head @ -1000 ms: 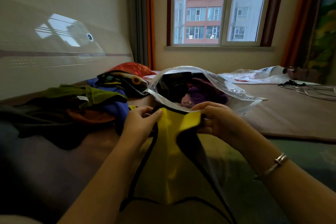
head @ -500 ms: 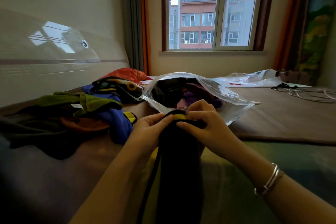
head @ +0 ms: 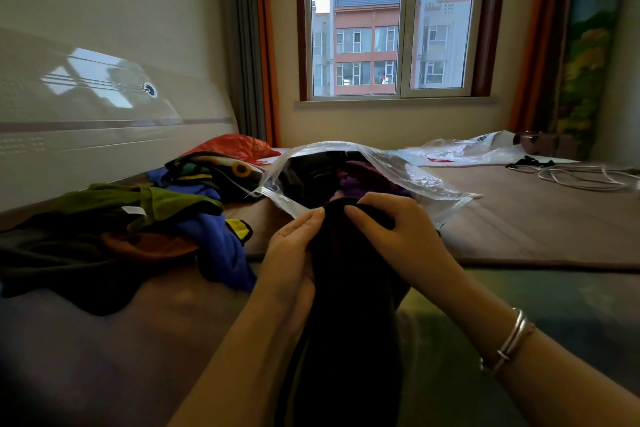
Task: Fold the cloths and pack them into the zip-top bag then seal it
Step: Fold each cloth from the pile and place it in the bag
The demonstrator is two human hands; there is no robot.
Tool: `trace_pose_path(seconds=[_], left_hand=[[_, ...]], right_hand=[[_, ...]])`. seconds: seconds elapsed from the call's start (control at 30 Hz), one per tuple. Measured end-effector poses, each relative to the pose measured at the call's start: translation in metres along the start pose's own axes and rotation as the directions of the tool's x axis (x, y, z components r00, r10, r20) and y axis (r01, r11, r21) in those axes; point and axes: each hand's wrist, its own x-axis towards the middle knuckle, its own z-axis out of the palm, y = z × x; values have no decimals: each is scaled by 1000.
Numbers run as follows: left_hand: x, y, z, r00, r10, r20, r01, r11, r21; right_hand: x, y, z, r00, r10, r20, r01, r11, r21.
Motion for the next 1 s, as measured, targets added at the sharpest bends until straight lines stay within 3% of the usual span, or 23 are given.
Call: trace_pose_path(seconds=[0.13,0.3,0.47,0.6,0.77,0.83,0.93,1.0], left_hand=[[-1,-6,7,997,64,51,-68,995,76],[12,-5,-6,986,158,-52,-140,957,255],[19,12,-18,960,258,-109,-212,924,320],[21,6,-29,935,354,-22,-267,744,613],[21,5,-39,864,495,91,-339,440,832],[17,3,-40,845,526,92,-328,376,867],[17,6,-39,847,532,-1,-278,444,852],[20,9,-40,877,475,-78,-242,575,781]], right_hand=[[0,1,-3,999,25,-37,-24,1000,17],[-2,1,-14,993,45,109,-43,999,-18],[-6,24,-44,975,125,183,-40,911,-411],[-12,24,-46,977,107,186,-7,882,-470],[-11,22,-40,979,137,153,-19,802,-597],[-12,17,-41,985,124,122,-19,775,-632],[-10,12,-44,986,141,88,-53,770,-636],[-8,9,-43,954,286,88,-247,919,-307]])
